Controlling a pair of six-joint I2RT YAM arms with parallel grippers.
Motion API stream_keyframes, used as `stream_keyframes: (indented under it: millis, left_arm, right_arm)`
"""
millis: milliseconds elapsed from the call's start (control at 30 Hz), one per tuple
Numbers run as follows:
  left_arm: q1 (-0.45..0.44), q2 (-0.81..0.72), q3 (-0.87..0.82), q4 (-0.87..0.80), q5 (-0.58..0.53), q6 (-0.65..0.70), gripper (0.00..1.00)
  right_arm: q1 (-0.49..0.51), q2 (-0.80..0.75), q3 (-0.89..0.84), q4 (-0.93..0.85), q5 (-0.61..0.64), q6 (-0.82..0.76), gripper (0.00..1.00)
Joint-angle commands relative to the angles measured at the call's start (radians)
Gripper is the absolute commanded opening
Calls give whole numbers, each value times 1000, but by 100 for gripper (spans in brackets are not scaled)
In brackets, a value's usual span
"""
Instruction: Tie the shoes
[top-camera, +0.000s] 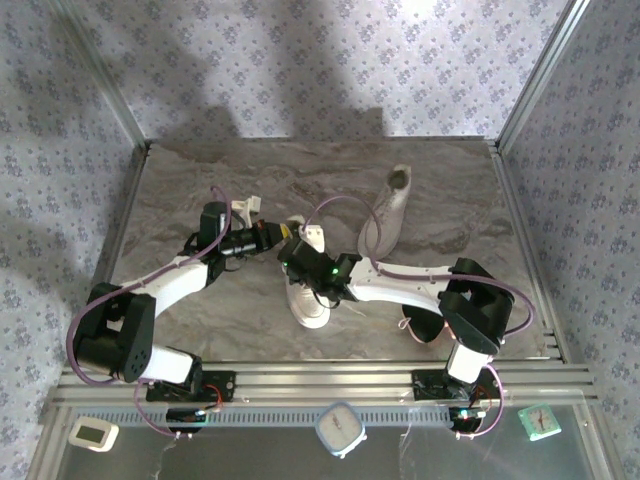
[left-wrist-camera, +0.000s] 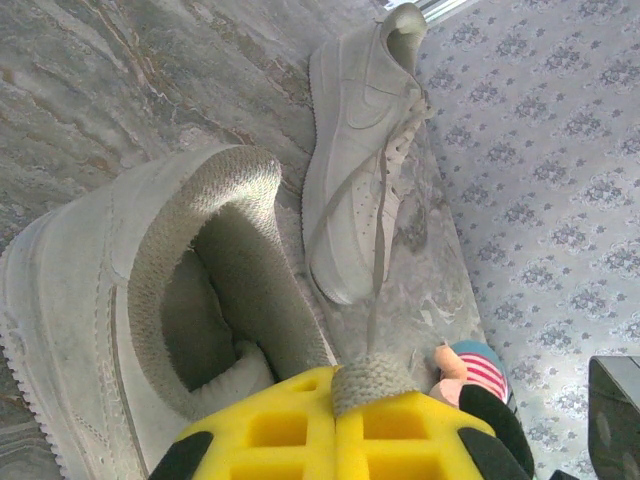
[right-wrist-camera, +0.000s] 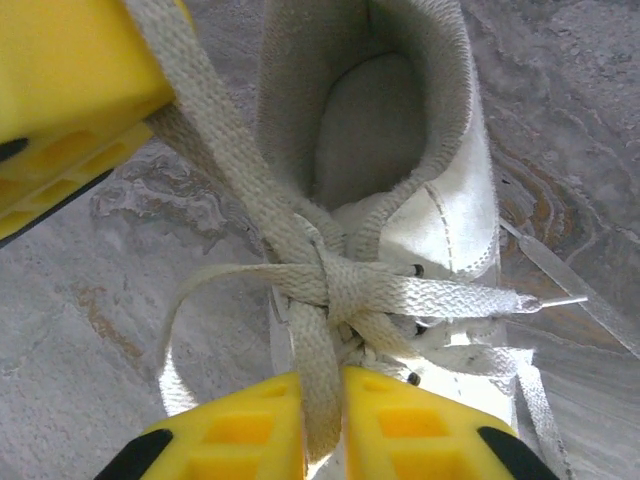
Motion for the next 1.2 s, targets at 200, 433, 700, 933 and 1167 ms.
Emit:
stream_keyframes:
  millis: [200,433,700,933,1167]
  left_arm:
    - [19,-14,15,1,3,9,0]
    - [24,10,38,-8,1,13,0]
    - [24,26,58,-25,-15,13,0]
    - [25,27,65,-40,-28,16,0]
    - [30,21,71,-66,-53,23,0]
  right_arm:
    - [24,-62,-12,-61,81,-5,0]
    - [64,-121,-89,-97,70,23,0]
    - [72,-145,-169,-104,44,74,0]
    - [77,-149,-197,-91,29,86,0]
    - [90,-147,-196,-100,32,92,0]
